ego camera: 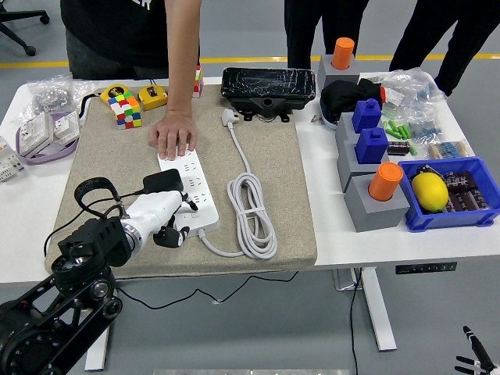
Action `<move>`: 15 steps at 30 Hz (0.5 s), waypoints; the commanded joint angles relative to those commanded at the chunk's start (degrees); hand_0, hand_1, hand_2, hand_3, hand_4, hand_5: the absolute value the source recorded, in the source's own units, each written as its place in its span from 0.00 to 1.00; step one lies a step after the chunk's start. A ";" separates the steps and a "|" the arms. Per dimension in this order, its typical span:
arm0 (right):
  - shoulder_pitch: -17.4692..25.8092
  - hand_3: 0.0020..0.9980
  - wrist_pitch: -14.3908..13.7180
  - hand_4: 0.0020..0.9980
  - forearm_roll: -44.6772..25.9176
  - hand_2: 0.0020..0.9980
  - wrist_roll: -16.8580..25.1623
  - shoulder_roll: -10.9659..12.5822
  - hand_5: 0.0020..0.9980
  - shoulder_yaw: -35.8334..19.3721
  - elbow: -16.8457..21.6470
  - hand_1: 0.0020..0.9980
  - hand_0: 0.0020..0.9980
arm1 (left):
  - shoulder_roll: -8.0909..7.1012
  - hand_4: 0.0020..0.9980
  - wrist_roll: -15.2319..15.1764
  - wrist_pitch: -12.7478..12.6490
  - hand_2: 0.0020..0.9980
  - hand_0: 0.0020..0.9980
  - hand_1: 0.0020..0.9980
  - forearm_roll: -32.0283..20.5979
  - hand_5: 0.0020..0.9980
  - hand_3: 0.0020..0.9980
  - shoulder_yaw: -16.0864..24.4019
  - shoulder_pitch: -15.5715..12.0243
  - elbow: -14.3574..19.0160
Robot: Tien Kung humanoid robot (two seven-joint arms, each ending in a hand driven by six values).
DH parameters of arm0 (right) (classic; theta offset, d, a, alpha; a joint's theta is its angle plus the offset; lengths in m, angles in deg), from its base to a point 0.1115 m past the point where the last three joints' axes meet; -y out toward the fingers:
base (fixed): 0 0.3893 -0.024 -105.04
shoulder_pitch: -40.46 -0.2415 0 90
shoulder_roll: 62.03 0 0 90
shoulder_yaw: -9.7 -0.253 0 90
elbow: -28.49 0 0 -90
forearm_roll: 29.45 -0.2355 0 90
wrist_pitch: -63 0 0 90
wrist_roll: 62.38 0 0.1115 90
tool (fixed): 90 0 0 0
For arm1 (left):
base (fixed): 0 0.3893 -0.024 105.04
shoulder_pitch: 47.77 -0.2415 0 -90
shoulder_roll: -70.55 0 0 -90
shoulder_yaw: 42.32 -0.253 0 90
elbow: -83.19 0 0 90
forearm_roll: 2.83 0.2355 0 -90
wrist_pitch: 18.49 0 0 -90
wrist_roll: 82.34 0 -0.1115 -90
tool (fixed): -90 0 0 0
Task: Pick up the plug,place it near the board,insert it into the board,press the button
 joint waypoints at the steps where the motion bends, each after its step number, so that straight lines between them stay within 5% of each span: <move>1: 0.00 0.67 0.00 1.00 0.01 0.68 0.01 0.00 1.00 -0.01 0.00 0.72 0.79 | 0.00 0.56 0.00 0.04 0.11 0.18 0.00 0.02 0.00 0.73 -0.02 -0.02 -0.06; 15: 0.16 0.67 -0.09 1.00 -0.27 0.68 -0.01 0.04 1.00 -0.03 0.00 0.72 0.79 | 0.08 0.55 -0.31 0.08 0.11 0.18 0.00 0.12 0.00 0.74 -0.46 -0.14 -0.60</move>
